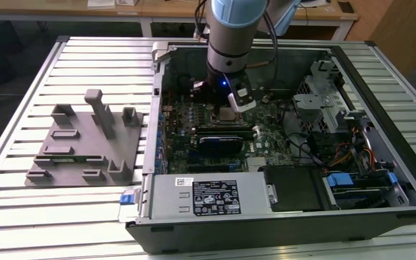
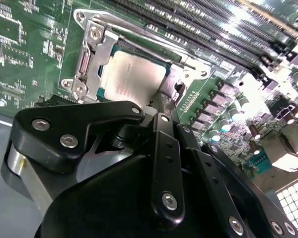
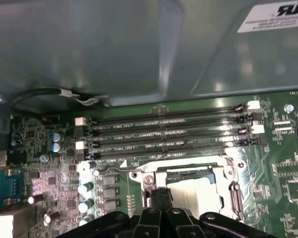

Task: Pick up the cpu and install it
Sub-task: 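Close the cpu cover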

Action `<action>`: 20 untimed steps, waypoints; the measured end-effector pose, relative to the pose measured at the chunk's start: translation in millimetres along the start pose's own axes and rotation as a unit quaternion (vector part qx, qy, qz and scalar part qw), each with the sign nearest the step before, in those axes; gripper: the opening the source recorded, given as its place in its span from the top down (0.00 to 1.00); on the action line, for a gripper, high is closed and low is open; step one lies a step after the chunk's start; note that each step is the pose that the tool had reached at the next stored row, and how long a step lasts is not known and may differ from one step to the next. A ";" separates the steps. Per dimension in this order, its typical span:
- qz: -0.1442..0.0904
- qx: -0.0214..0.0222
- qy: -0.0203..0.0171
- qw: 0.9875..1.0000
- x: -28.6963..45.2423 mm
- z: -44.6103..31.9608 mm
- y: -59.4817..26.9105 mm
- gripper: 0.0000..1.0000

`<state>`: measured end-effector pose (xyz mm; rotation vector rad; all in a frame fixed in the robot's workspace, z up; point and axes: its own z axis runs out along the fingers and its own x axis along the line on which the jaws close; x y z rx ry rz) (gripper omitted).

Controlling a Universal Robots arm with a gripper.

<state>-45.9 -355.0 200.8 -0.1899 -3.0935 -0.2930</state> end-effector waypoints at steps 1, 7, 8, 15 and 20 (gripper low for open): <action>0.000 -0.005 0.001 1.000 -0.2 0.2 -0.9 0.89; 0.000 -0.012 0.002 1.000 -1.8 0.7 -7.9 0.89; 0.000 -0.015 0.002 1.000 -2.0 0.7 -8.9 0.89; 0.000 -0.043 0.007 0.999 -3.8 -0.2 -13.5 0.89; 0.000 -0.043 0.007 0.999 -4.3 -0.1 -14.7 0.89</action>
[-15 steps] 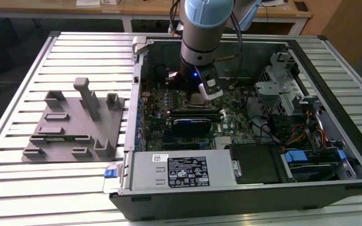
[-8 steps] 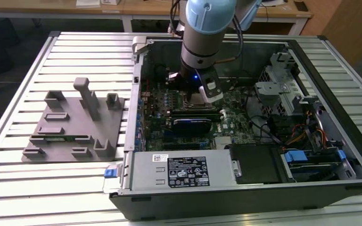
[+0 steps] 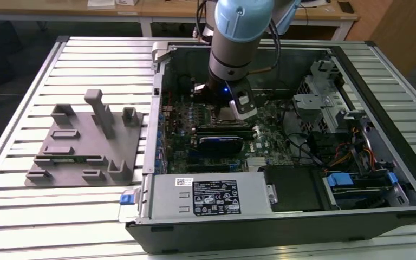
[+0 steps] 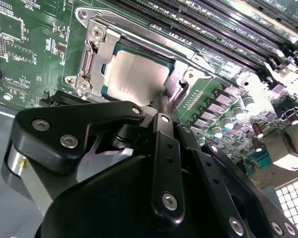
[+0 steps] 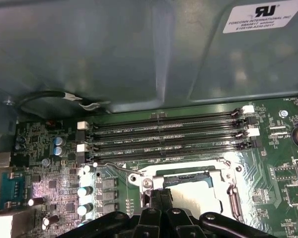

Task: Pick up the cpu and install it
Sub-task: 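Close the cpu cover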

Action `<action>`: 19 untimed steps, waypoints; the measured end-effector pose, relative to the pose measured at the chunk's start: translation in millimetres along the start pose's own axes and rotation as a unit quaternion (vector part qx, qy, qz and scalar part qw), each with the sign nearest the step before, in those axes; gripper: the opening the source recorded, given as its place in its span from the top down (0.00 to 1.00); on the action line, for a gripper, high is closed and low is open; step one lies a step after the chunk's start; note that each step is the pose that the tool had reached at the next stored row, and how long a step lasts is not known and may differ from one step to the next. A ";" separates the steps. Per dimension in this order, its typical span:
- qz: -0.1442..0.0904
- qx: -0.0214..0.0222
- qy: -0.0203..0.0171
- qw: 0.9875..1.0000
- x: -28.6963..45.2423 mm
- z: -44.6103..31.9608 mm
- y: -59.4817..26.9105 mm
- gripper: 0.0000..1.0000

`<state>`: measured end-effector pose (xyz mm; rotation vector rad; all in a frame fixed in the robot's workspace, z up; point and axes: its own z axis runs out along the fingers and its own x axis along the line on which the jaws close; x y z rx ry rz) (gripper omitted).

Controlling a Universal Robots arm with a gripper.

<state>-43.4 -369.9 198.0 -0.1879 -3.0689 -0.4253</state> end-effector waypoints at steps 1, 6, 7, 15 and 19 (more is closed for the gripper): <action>0.000 0.000 0.000 1.000 0.0 0.2 -0.2 0.89; 0.000 0.000 0.000 1.000 0.1 1.7 -1.1 0.89; 0.000 0.000 0.000 1.000 0.1 1.9 -1.2 0.89; 0.000 0.000 0.000 1.000 -0.9 2.6 -1.3 0.89; 0.000 0.000 0.000 1.000 -1.3 2.3 -1.1 0.89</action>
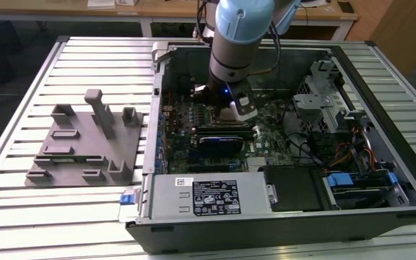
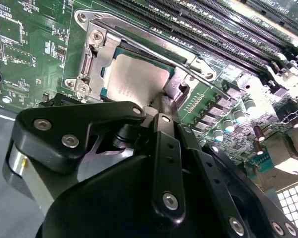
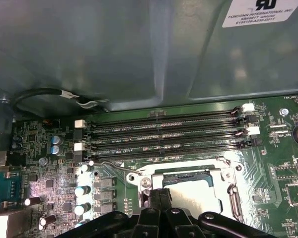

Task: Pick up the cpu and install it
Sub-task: 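Close the cpu cover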

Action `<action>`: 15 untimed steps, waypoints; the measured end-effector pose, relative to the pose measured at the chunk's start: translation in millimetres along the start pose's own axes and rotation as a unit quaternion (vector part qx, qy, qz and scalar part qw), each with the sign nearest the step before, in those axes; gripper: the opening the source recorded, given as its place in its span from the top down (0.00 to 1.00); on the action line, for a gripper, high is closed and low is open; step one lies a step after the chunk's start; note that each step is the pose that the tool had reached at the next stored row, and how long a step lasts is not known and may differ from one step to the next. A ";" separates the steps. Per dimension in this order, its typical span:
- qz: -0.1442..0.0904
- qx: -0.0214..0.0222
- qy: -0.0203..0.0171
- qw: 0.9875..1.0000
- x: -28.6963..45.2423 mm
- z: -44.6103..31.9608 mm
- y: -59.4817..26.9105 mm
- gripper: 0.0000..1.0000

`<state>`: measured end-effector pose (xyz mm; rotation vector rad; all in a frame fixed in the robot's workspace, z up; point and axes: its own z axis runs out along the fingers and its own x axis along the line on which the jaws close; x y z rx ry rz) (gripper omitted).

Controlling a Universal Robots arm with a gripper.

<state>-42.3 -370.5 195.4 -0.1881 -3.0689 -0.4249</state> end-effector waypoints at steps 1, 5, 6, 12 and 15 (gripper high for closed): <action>0.000 0.000 0.000 1.000 0.0 -0.7 0.2 0.89; 0.000 0.000 0.000 1.000 0.2 -4.8 1.3 0.89; 0.000 0.000 -0.001 1.000 0.2 -4.7 1.4 0.89; 0.000 0.013 -0.003 1.000 0.7 -4.7 1.6 0.89; -0.002 0.020 -0.005 1.000 2.2 -4.5 1.4 0.89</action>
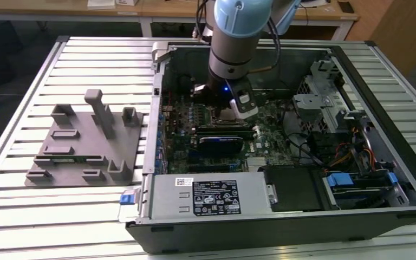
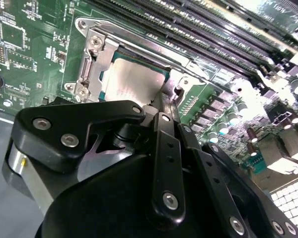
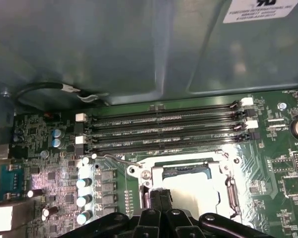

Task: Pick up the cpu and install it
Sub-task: 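Close the cpu cover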

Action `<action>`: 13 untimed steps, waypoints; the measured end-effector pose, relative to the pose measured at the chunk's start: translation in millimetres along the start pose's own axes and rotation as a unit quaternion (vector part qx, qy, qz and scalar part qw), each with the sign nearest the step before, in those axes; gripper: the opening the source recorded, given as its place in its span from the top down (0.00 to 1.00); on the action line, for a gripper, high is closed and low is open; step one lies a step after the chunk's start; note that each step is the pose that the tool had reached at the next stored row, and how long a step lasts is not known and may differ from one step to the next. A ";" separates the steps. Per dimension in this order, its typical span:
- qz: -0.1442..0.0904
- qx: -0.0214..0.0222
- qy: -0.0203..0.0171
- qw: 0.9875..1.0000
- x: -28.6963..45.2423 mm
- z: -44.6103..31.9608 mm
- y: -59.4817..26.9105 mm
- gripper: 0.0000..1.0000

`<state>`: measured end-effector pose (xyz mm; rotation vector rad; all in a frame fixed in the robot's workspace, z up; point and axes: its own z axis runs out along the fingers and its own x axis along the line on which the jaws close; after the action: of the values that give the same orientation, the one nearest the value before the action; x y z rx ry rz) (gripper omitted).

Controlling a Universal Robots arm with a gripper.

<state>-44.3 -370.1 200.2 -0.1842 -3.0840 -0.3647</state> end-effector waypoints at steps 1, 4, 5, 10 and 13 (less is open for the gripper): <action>-0.002 0.001 0.000 1.000 0.6 0.1 -0.1 0.89; -0.010 0.005 0.002 1.000 1.7 0.3 -0.3 0.89; -0.014 0.007 0.002 1.000 1.8 0.4 -0.3 0.89; -0.037 0.014 0.007 0.999 2.2 1.5 -0.6 0.89; -0.041 0.014 0.008 0.999 2.3 2.0 -0.4 0.89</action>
<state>-46.6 -369.8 198.3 -0.0529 -3.0853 -0.3239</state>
